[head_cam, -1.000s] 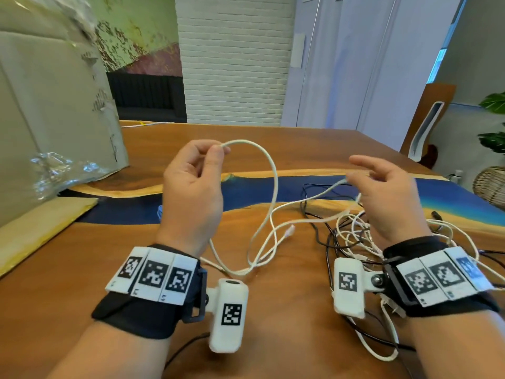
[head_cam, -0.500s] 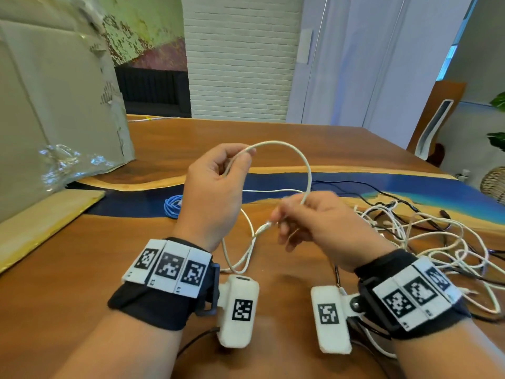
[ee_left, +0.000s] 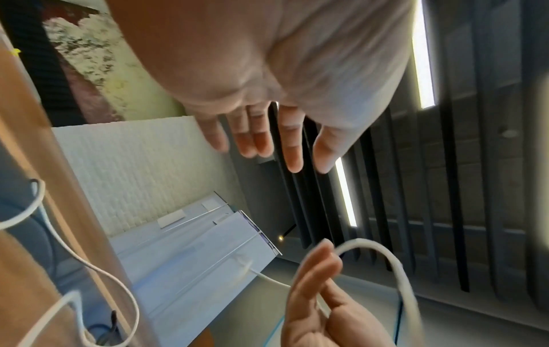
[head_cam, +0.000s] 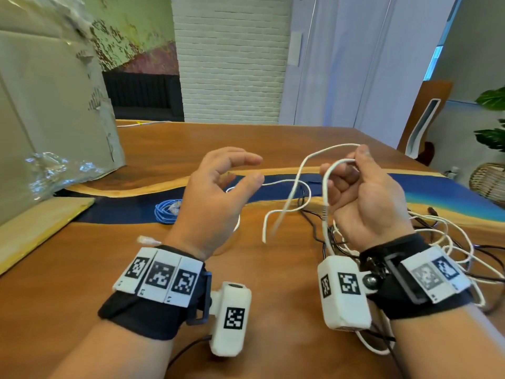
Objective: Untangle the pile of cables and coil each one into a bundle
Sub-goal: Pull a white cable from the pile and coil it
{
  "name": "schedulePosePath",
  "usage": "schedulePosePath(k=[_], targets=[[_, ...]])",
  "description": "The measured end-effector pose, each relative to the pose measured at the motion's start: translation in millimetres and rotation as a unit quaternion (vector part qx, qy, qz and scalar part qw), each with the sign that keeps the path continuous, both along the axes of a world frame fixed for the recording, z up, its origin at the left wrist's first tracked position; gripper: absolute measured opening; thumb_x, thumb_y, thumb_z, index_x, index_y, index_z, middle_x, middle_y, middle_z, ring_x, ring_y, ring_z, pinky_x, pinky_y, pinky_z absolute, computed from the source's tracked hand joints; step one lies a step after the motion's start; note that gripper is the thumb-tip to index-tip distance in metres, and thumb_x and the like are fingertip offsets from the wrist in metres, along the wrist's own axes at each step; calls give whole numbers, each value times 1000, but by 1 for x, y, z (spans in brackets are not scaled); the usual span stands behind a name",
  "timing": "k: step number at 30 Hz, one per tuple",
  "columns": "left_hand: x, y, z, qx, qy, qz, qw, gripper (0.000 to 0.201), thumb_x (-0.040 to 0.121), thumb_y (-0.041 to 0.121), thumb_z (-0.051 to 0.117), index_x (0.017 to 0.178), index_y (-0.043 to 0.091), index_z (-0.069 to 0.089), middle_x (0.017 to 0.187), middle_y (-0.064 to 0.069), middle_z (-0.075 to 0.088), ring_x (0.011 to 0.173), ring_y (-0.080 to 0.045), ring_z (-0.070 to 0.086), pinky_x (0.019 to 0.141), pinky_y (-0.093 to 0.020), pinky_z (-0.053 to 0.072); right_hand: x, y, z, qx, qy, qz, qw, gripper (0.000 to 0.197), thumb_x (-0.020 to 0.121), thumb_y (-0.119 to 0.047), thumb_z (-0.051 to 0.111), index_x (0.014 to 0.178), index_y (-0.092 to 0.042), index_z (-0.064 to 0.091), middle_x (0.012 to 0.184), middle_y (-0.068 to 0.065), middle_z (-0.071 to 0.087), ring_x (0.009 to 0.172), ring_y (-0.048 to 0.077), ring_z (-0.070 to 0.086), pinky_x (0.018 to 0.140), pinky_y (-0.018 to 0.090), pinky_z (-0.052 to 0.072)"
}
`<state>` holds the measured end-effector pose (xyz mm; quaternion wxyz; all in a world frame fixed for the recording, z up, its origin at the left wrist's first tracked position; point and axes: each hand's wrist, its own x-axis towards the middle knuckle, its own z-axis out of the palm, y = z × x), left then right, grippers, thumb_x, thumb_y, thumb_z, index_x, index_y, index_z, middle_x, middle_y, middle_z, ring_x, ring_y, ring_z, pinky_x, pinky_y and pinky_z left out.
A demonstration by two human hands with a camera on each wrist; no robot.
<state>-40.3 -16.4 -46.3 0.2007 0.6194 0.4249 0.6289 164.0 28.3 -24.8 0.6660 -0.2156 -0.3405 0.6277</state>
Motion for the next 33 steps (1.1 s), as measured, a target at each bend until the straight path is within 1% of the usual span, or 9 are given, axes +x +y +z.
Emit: schedulePosePath(k=[6, 8, 11, 13, 17, 21, 24, 27, 33], targets=[[22, -4, -7, -136, -20, -188, 972, 32, 88, 43, 66, 111, 23, 75, 102, -6, 77, 104, -26, 72, 98, -40, 55, -11, -4, -4, 25, -38, 43, 998, 23, 110, -27, 40, 111, -7, 51, 81, 11, 76, 84, 25, 78, 62, 28, 62], [26, -4, -10, -165, -6, -177, 970, 16, 99, 25, 62, 103, 15, 74, 74, -5, 71, 86, -26, 74, 95, -44, 56, -11, -5, -5, 23, -44, 44, 998, 22, 110, -27, 40, 106, -9, 53, 84, 12, 77, 88, 27, 78, 63, 29, 62], [20, -1, -8, -202, -95, -147, 964, 26, 105, 20, 52, 87, 11, 69, 52, 2, 36, 43, -17, 45, 63, -38, 56, -3, -2, -5, 13, -71, 22, 997, 24, 109, -30, 42, 102, -12, 57, 82, 8, 76, 81, 24, 77, 58, 28, 60], [8, 0, 0, -214, -157, -132, 955, 27, 105, 25, 51, 82, 13, 62, 53, 5, 25, 41, -11, 24, 43, -26, 35, 5, 1, -5, -3, -148, -14, 989, 26, 108, -32, 47, 98, -13, 61, 78, 6, 74, 68, 22, 73, 51, 27, 55], [-9, 2, 4, -210, -174, -97, 957, 31, 106, 26, 46, 79, 16, 57, 54, 6, 22, 43, -11, 15, 43, -25, 13, 14, 4, -3, 23, -361, -35, 931, 42, 100, -40, 60, 69, -11, 62, 51, 7, 53, 40, 19, 43, 39, 25, 34], [-6, 3, 1, -232, -70, -28, 970, 34, 104, 28, 47, 76, 16, 63, 54, 4, 24, 42, -12, 18, 47, -25, 16, 9, -8, 2, 109, -281, 6, 953, 34, 85, -37, 69, 61, -13, 64, 47, 4, 49, 37, 17, 40, 40, 25, 30], [1, 2, -2, -242, 34, -38, 969, 41, 103, 36, 48, 73, 18, 69, 59, -3, 26, 45, -14, 21, 43, -23, 19, 4, -10, 4, 225, -296, -57, 926, 7, 87, -21, 72, 90, -19, 78, 83, 3, 76, 76, 19, 71, 69, 29, 59], [6, -2, -2, -232, -2, -121, 965, 38, 108, 28, 46, 83, 10, 69, 60, -2, 29, 48, -15, 27, 38, -21, 27, -3, -9, -5, 234, -459, -25, 857, 35, 94, -13, 69, 126, -25, 69, 116, -7, 75, 110, 4, 70, 94, 21, 55], [-10, -4, 6, -268, -81, -194, 940, 41, 106, 29, 47, 77, 11, 69, 55, 5, 22, 45, -10, 12, 42, -24, 9, -5, -6, -12, 188, -451, 14, 873, 22, 100, -10, 61, 110, -17, 79, 61, 5, 59, 47, 5, 47, 48, 15, 39]])
